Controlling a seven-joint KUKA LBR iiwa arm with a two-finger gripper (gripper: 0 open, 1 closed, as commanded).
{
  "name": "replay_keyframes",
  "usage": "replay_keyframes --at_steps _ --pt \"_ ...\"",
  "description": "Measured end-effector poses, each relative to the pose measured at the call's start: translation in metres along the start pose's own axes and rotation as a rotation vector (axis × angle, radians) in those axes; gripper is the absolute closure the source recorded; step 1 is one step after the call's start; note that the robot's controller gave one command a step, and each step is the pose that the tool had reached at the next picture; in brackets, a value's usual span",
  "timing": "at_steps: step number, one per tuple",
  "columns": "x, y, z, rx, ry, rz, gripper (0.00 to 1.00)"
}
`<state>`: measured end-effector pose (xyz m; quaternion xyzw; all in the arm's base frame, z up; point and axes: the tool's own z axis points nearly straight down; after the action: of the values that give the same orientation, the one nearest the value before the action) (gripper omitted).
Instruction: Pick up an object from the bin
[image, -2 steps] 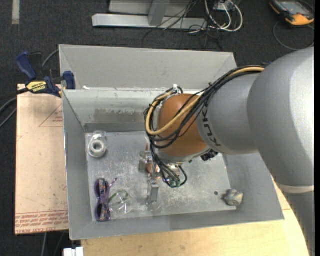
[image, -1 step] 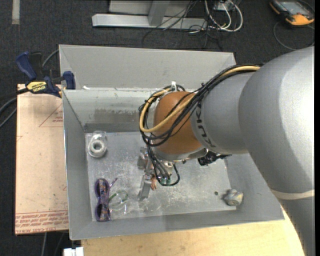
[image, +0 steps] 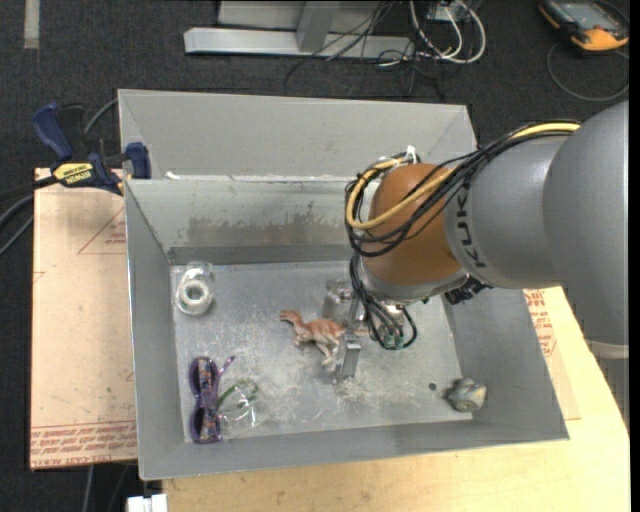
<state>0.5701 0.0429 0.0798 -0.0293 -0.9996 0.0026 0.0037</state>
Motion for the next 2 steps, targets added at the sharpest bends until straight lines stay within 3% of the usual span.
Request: replay_keyframes --at_steps 1,2 --pt "0.0528 0.0177 0.0102 -0.010 -0.007 0.212 1.00" --pt "0.0528 0.0177 0.0102 -0.010 -0.006 0.212 1.00"
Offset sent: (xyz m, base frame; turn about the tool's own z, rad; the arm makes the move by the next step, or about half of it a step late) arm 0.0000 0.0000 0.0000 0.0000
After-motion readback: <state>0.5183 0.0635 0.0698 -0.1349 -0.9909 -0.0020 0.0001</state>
